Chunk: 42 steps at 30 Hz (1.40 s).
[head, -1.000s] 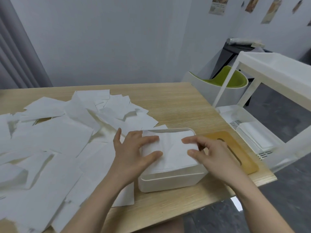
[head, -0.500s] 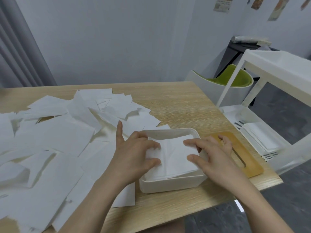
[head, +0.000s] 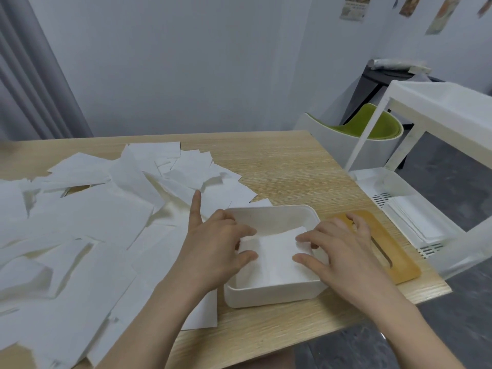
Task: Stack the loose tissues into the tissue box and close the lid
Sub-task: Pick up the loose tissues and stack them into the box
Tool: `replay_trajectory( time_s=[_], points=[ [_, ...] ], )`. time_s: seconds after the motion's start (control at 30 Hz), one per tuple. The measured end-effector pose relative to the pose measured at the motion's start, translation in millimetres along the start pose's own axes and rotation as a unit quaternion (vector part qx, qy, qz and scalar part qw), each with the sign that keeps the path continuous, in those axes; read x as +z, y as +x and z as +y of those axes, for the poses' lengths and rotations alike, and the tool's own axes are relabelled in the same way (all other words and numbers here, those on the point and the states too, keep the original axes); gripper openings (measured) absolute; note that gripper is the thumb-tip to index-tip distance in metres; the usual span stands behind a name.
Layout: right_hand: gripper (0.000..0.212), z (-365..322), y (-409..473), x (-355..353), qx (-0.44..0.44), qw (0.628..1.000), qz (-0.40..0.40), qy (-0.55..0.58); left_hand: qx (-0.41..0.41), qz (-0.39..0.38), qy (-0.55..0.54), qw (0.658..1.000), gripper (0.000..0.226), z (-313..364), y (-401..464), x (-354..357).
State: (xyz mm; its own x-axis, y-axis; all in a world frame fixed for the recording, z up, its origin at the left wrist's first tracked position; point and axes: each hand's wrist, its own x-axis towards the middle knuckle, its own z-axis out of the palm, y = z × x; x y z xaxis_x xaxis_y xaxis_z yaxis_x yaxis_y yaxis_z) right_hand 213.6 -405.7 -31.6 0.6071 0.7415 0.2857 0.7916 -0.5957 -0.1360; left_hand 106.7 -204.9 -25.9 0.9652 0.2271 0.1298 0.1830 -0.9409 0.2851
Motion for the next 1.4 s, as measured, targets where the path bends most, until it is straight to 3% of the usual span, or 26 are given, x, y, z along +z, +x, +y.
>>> replay_trajectory(
  time_s=[0.23,0.43,0.57,0.73,1.07,1.4],
  points=[
    [0.043,1,-2,-2,0.010,0.999,-0.020,0.030,0.004,0.018,-0.096,0.995,0.040,-6,-1,8],
    [0.041,1,-3,-3,0.013,0.999,-0.013,0.026,0.001,0.020,-0.114,0.993,0.037,-6,-2,8],
    [0.033,-12,2,-10,0.016,0.996,0.006,0.086,-0.013,0.049,-0.205,0.977,0.032,-7,-6,6],
    [0.027,-54,17,-15,0.028,0.971,0.038,0.235,-0.060,0.137,-0.325,0.934,0.027,-28,-18,-2],
    [0.039,-170,50,6,-0.012,0.936,-0.026,0.351,-0.172,0.218,-0.343,0.897,0.029,-107,-70,-28],
    [0.060,-199,114,86,0.113,0.965,-0.023,0.236,-0.237,0.191,-0.349,0.886,0.020,-156,-98,-25]
  ],
)
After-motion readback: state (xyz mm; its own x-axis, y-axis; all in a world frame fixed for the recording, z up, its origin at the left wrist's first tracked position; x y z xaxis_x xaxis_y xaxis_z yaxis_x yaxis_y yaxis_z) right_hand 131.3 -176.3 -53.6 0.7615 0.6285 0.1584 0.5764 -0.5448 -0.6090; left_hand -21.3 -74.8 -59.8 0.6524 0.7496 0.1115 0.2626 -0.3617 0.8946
